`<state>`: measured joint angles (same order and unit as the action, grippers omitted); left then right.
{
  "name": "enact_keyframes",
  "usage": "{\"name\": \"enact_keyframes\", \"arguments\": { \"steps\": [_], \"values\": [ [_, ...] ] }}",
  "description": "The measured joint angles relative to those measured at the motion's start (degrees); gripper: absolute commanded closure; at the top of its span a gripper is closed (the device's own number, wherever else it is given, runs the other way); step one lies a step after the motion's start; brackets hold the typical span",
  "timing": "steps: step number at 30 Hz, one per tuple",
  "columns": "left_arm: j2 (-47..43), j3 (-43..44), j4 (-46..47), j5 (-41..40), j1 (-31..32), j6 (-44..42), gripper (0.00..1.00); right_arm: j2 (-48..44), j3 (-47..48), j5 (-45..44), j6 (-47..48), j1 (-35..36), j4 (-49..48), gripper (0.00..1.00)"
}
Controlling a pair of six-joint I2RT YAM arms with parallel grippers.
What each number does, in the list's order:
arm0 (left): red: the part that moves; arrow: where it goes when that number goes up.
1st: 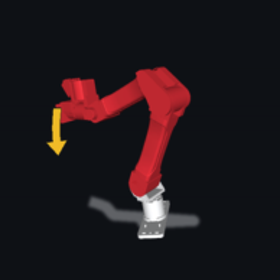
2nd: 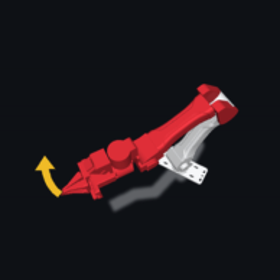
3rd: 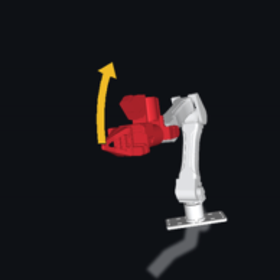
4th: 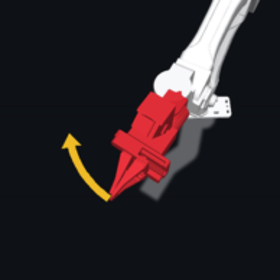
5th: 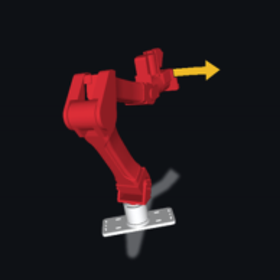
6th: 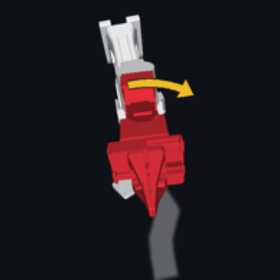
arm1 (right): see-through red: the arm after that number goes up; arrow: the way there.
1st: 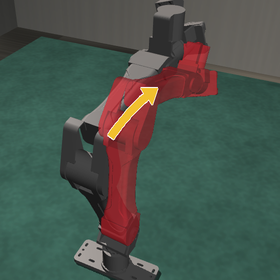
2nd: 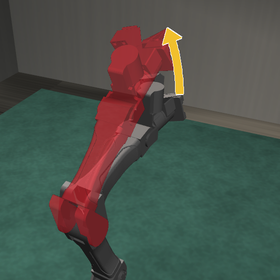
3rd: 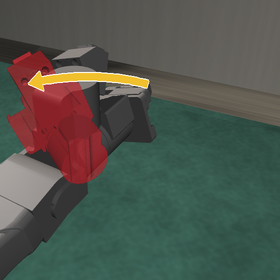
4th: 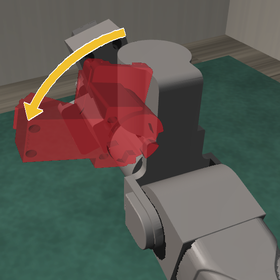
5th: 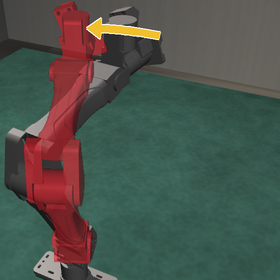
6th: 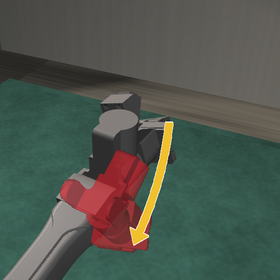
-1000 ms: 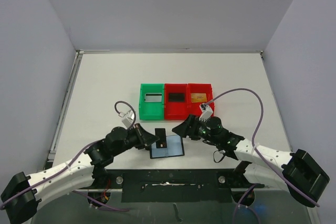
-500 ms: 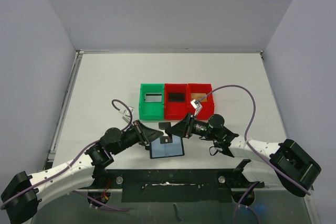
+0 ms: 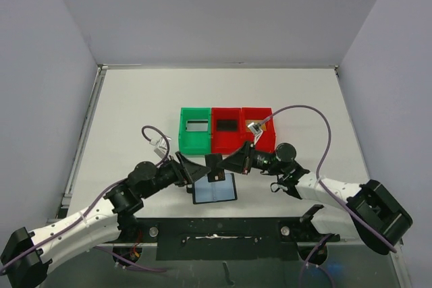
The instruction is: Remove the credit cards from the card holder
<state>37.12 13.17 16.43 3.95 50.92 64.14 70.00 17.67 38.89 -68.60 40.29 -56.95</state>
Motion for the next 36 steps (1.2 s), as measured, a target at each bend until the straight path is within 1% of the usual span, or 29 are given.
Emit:
{"name": "enact_keyframes", "arguments": {
  "steps": [1,3,4,7,9,11,13,17,22,27,36],
  "values": [
    [-0.1,1.4,-3.5,-1.0,0.0,-0.4,0.30,-1.3,0.3,-0.2,1.2,-1.0,2.4,1.00],
    [-0.6,4.6,-10.8,-3.6,0.0,-1.8,0.30,-5.6,1.8,-2.0,5.7,-3.3,10.5,1.00],
    [-1.0,6.7,-15.5,-5.4,0.0,-2.5,0.30,-8.5,3.4,-4.5,9.2,-4.0,16.6,1.00],
    [-1.9,11.0,-25.4,-10.0,-0.1,-3.9,0.29,-15.8,8.1,-16.9,20.6,-4.7,31.5,1.00],
    [-2.5,12.7,-30.3,-12.3,-0.2,-4.8,0.29,-18.7,10.6,-25.9,30.4,-4.7,38.1,1.00],
    [-2.8,13.0,-33.4,-13.6,-0.4,-5.2,0.29,-18.8,12.2,-30.9,39.8,-4.7,42.1,1.00],
    [-2.8,13.0,-35.4,-14.1,-0.4,-5.6,0.29,-16.9,14.1,-33.2,48.9,-4.7,45.7,1.00],
    [-1.4,13.0,-37.1,-14.2,-0.4,-6.2,0.29,-8.7,19.6,-34.5,65.9,-4.6,51.6,1.00],
    [0.6,13.0,-37.6,-13.9,-0.4,-6.4,0.28,0.6,26.5,-34.4,79.8,-3.9,55.4,1.00],
    [1.4,13.0,-38.6,-13.8,-0.4,-6.5,0.28,8.7,32.1,-33.7,90.1,-2.6,56.4,1.00],
    [0.8,13.2,-41.1,-13.8,-0.5,-6.5,0.28,20.9,40.2,-33.8,104.5,-1.2,59.7,1.00]
  ]
}}
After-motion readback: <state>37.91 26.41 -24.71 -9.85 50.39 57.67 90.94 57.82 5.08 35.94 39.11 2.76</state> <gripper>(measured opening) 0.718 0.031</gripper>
